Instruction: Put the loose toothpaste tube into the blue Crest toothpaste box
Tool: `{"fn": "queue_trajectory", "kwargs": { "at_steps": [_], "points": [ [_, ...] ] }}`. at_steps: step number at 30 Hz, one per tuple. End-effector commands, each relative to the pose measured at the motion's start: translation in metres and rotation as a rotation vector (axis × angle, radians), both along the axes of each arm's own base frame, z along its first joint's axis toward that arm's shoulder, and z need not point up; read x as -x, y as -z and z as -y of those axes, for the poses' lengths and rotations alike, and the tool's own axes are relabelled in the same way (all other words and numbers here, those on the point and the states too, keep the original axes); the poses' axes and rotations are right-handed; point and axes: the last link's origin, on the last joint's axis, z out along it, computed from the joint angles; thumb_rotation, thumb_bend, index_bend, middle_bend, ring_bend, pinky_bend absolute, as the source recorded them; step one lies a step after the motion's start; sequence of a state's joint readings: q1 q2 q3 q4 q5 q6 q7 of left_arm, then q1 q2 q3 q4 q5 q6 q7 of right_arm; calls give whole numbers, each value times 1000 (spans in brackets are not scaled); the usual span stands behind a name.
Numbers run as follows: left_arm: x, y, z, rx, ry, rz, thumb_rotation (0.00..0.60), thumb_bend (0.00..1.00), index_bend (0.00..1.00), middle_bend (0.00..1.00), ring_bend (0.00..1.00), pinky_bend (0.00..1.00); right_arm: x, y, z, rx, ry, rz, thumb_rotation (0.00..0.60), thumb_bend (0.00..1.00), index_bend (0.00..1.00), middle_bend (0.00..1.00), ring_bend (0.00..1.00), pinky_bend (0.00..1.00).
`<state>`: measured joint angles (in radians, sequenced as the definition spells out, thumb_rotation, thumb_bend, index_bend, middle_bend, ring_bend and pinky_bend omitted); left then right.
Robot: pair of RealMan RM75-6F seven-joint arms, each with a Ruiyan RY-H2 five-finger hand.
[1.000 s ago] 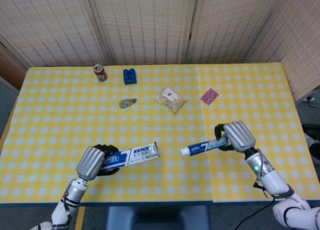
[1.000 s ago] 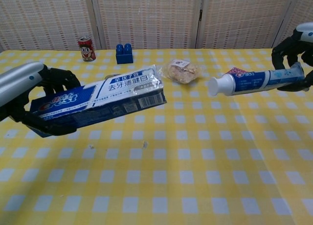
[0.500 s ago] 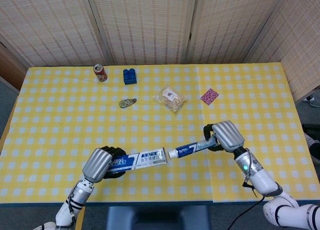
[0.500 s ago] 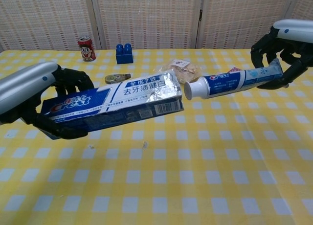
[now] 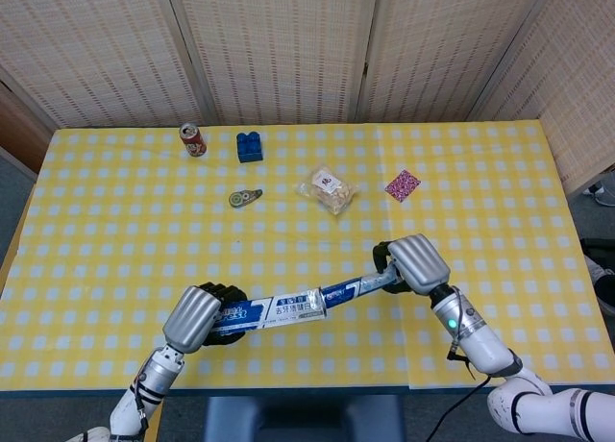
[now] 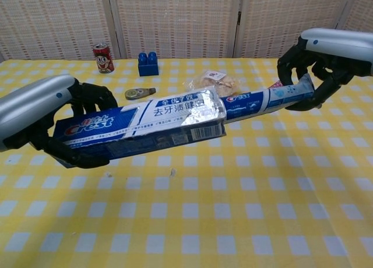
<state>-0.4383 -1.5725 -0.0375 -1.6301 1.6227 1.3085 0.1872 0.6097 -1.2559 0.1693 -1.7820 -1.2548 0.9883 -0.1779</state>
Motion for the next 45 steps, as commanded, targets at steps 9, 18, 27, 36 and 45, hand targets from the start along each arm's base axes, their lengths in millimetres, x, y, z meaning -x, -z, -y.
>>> {"fn": "queue_trajectory", "kwargs": {
  "at_steps": [9,18,27,36,45],
  "points": [
    [-3,2,0,-9,-8,10,600,201,690,754,604,677,-30,5,-5,-17,-20,28,600,467,751,636,637,864],
    [-12,4,0,-12,8,34,600,201,690,753,605,677,-48,15,-12,-77,10,62,600,467,752,634,627,849],
    [-14,7,1,3,7,42,600,201,690,754,605,677,-55,21,-17,-167,71,160,600,467,751,631,620,844],
    [-15,8,1,5,8,56,600,201,690,754,605,677,-62,23,-24,-239,109,268,600,467,639,527,495,704],
    [-16,5,1,-2,9,89,600,202,691,757,606,677,-62,20,-28,-392,203,489,600,467,105,230,208,419]
  ]
}}
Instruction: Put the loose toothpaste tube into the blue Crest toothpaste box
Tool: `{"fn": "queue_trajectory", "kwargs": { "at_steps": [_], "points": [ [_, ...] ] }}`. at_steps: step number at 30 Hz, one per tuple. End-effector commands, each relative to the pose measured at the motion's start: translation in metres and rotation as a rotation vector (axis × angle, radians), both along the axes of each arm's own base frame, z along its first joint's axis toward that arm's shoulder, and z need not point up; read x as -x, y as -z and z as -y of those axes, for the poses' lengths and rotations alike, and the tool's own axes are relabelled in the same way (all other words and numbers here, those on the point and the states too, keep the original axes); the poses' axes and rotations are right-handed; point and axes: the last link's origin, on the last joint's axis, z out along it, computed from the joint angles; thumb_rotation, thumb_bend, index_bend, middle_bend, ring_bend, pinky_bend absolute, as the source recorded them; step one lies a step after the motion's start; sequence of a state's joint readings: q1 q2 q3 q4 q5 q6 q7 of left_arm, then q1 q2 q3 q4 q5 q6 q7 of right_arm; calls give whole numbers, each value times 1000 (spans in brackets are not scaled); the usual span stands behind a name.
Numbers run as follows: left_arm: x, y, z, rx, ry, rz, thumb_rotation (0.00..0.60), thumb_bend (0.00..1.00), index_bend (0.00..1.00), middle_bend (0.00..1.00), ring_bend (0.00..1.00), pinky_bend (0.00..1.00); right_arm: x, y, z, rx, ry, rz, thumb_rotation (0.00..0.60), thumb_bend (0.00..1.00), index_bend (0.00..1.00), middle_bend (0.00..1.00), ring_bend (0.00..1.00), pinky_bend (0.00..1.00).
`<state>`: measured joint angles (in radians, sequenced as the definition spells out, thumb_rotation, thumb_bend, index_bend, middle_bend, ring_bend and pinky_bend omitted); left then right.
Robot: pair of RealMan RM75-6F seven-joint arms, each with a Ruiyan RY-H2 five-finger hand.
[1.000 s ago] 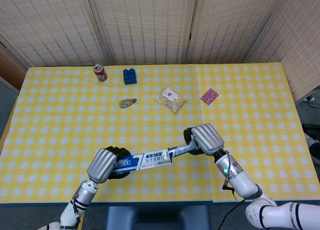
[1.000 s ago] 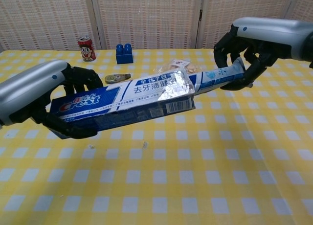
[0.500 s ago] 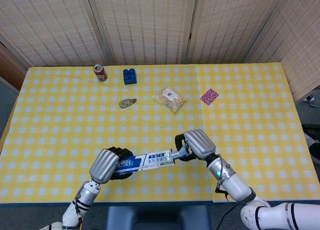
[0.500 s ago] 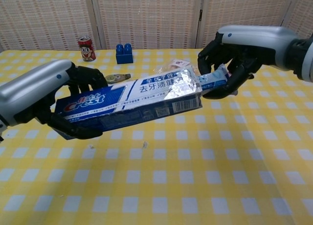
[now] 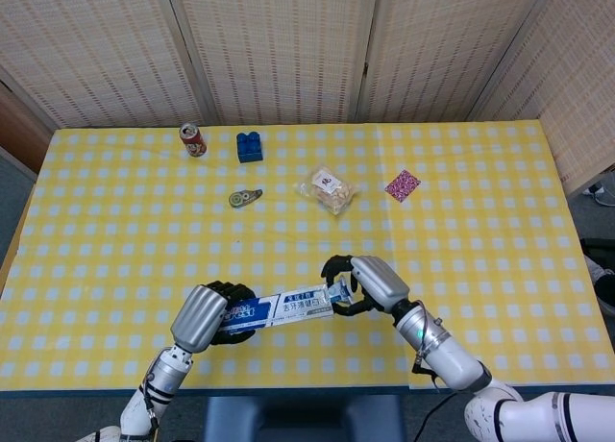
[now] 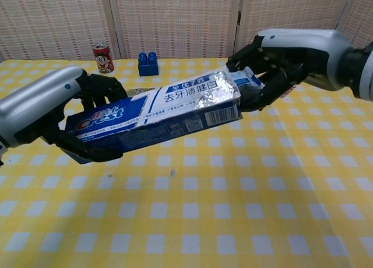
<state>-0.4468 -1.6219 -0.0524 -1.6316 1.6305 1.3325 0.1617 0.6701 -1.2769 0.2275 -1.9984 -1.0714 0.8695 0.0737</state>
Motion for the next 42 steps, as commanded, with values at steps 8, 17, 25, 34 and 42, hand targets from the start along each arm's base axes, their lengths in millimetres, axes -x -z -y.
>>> {"fn": "queue_trajectory", "kwargs": {
  "at_steps": [8,17,25,34,42],
  "points": [
    [2,-5,-3,-14,-11,35,600,202,692,758,608,677,4,-19,-1,-96,45,188,600,388,0,84,113,318],
    [4,-10,-7,-28,-23,54,600,201,693,759,609,677,15,-41,0,-86,40,190,600,349,0,14,105,291],
    [4,-18,-11,-42,-36,106,600,201,694,760,610,677,20,-61,-3,-71,46,275,600,346,0,2,108,280],
    [6,-24,-12,-47,-41,146,600,201,699,766,614,677,51,-86,-6,-29,-16,306,600,342,0,63,128,285],
    [9,-25,-13,-49,-43,134,600,201,699,766,614,677,109,-75,-13,97,-78,65,600,469,0,776,801,851]
  ]
}}
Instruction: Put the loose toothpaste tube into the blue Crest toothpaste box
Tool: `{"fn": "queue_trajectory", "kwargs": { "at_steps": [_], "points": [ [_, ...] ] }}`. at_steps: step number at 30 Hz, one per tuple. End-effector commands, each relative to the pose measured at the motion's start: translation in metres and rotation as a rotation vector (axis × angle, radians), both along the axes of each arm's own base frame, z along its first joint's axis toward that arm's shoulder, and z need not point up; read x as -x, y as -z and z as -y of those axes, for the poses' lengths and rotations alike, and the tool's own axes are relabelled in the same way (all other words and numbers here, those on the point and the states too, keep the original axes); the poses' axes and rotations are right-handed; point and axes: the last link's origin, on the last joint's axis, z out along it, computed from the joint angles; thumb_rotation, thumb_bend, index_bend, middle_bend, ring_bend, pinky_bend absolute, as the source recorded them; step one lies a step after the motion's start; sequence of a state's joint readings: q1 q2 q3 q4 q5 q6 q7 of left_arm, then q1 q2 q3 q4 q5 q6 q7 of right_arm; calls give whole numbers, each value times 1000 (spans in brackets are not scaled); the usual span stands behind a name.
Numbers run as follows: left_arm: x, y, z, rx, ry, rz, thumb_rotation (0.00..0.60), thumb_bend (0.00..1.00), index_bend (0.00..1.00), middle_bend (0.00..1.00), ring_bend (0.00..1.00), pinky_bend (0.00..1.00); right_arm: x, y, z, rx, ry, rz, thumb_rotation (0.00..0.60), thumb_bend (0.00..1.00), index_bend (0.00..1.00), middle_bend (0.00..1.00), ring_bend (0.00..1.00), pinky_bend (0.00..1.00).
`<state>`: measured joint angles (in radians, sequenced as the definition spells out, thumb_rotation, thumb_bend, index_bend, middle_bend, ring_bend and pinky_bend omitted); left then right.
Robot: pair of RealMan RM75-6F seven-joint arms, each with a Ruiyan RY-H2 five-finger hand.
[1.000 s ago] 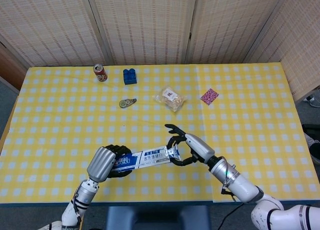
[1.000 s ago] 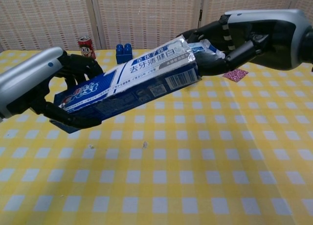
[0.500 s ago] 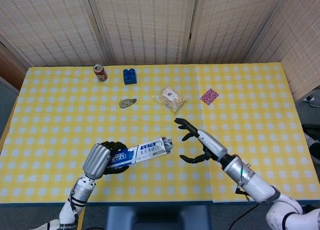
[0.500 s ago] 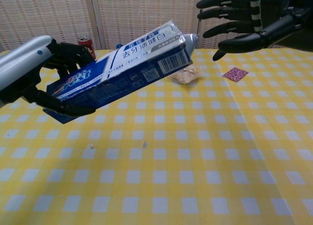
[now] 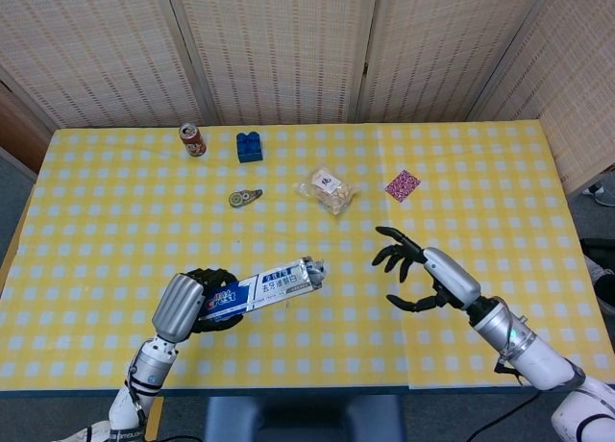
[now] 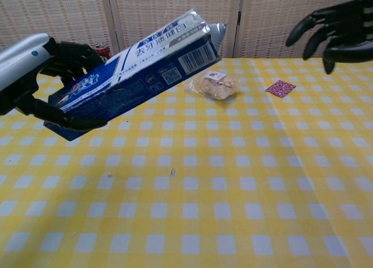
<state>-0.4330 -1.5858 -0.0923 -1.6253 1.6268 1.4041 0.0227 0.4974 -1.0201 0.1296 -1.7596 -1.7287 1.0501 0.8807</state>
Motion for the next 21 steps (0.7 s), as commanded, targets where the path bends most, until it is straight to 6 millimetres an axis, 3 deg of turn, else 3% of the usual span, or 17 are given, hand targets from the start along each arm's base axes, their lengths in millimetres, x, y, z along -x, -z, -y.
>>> {"fn": "queue_trajectory", "kwargs": {
  "at_steps": [1,4,10,21],
  "points": [
    [0,-1,-1,-2,-1,3,600,201,699,766,614,677,32,16,-12,59,-44,-138,600,502,0,803,829,874],
    [0,-1,-1,-1,-3,7,600,201,699,766,614,678,44,30,-18,79,-68,-175,600,588,0,851,876,918],
    [1,3,-1,17,-6,-7,600,202,699,766,614,677,54,74,-29,97,-123,-104,600,600,0,863,883,928],
    [5,1,-5,10,-21,-7,600,201,699,766,614,677,37,95,-37,66,-156,71,600,602,0,865,880,932]
  ]
}}
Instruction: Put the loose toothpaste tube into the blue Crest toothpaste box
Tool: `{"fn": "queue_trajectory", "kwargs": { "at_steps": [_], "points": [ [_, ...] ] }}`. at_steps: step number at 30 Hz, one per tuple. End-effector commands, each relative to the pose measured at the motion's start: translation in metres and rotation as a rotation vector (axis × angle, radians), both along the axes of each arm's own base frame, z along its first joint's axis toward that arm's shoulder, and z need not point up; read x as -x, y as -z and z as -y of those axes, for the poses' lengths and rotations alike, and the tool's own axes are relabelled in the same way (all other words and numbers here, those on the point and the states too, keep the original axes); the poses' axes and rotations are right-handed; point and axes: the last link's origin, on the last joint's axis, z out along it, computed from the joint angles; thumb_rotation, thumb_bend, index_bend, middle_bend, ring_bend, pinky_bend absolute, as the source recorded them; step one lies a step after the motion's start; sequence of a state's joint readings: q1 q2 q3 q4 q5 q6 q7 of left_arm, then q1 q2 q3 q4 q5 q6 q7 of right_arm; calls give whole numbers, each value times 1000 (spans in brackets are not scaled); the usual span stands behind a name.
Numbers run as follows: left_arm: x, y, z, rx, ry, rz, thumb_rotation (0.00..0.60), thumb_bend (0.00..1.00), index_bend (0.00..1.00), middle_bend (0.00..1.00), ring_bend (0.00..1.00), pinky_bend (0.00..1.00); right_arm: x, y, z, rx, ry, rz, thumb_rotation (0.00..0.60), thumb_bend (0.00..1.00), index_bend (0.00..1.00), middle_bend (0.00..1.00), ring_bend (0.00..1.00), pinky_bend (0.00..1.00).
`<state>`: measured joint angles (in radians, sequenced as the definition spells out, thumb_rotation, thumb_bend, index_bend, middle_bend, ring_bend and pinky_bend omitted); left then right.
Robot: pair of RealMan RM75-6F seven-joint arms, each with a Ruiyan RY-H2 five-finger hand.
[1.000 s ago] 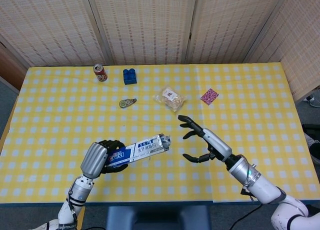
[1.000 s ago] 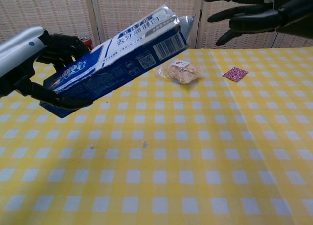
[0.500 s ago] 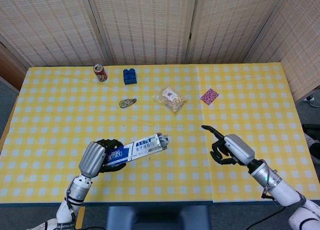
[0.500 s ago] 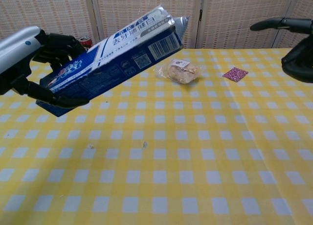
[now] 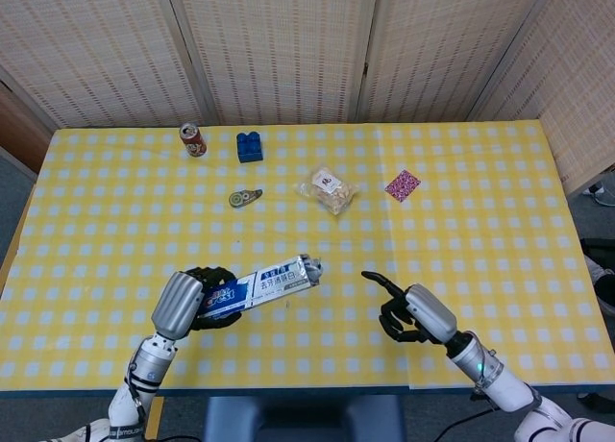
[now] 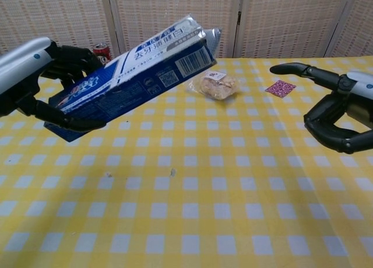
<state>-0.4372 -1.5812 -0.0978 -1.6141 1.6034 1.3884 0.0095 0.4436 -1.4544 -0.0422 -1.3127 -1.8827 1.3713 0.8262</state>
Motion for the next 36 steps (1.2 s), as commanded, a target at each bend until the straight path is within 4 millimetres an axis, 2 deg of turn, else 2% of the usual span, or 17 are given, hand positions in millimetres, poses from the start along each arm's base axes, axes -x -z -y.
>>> {"fn": "queue_trajectory", "kwargs": {
  "at_steps": [1,17,31,36],
  "points": [
    [1,0,0,0,-1,-1,600,201,699,766,614,678,-4,2,-2,-14,-6,30,600,601,0,865,881,932],
    [-5,5,4,15,25,-16,600,201,699,766,614,678,-36,6,3,-49,-52,102,600,601,0,865,856,932],
    [-12,7,5,22,38,-12,600,202,699,766,614,678,-52,22,7,-112,-59,112,600,601,0,865,847,932],
    [-13,7,5,24,40,-4,600,201,699,766,614,677,-57,25,9,-144,-68,130,600,640,0,863,845,932]
  ]
}}
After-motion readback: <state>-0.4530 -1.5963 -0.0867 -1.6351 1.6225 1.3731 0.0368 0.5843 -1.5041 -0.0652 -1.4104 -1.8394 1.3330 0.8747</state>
